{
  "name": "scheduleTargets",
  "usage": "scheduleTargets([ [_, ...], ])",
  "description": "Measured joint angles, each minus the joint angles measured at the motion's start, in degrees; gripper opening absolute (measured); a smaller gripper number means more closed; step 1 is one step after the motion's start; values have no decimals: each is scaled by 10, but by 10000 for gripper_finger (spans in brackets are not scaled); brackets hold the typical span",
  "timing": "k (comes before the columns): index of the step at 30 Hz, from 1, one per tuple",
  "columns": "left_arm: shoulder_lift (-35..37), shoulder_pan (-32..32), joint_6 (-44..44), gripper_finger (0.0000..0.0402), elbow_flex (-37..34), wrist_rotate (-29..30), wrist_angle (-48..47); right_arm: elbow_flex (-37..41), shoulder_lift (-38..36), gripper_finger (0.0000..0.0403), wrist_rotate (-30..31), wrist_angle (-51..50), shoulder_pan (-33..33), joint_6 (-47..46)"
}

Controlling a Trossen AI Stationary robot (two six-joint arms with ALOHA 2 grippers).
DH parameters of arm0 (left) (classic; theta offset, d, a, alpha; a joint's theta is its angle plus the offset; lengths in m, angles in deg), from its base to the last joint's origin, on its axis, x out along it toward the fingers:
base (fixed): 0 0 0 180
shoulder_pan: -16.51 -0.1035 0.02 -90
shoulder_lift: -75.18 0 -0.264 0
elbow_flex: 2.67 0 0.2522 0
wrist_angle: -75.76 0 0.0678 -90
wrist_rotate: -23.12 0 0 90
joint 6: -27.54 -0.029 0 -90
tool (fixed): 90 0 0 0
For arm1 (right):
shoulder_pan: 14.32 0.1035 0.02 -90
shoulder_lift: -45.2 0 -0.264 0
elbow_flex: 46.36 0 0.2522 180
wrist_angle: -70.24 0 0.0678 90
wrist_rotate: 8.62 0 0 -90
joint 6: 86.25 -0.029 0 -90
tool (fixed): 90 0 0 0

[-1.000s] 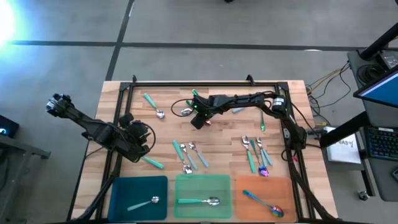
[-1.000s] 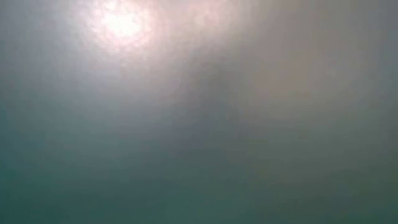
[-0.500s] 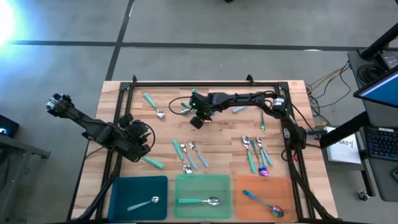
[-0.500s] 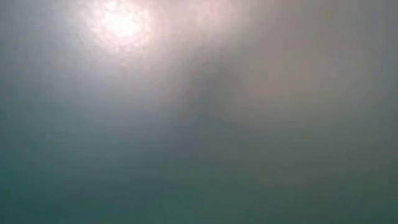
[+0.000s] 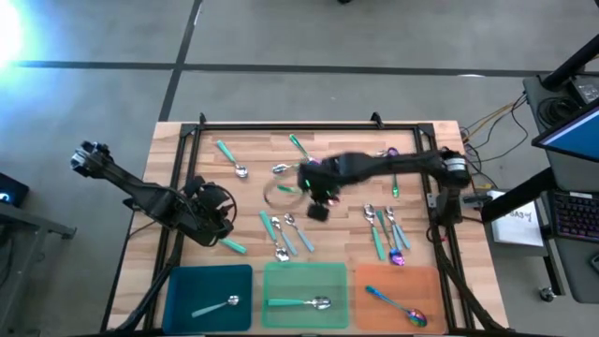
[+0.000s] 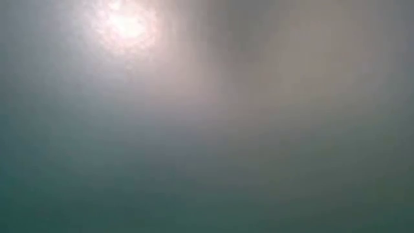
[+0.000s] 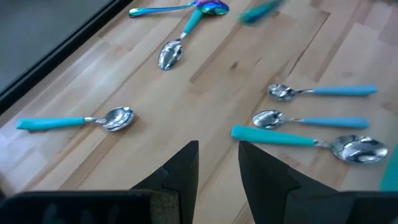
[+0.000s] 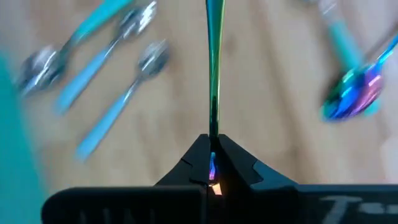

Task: Sort silverware by color (type)
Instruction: Put the blue spoon into the orange bin

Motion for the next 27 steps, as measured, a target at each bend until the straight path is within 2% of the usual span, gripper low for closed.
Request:
scheduleTargets([
  [4,-21,0,0,98,0,0,21,40,-72,9,-1,-27,90,-71],
  [9,-50,1,0,98,0,-4,55,106,-145,9,16,-14,216,-221],
  [12,-65,1,-1,98,0,-7,77,144,-172,9,36,-11,290,-318],
  [17,-86,1,-1,98,7,-1,105,204,-194,9,19,-10,389,-435],
  [22,-107,1,-8,98,22,3,132,237,-198,9,3,-8,471,-440],
  [27,-129,1,-21,98,47,4,137,250,-194,9,-10,3,513,-479],
])
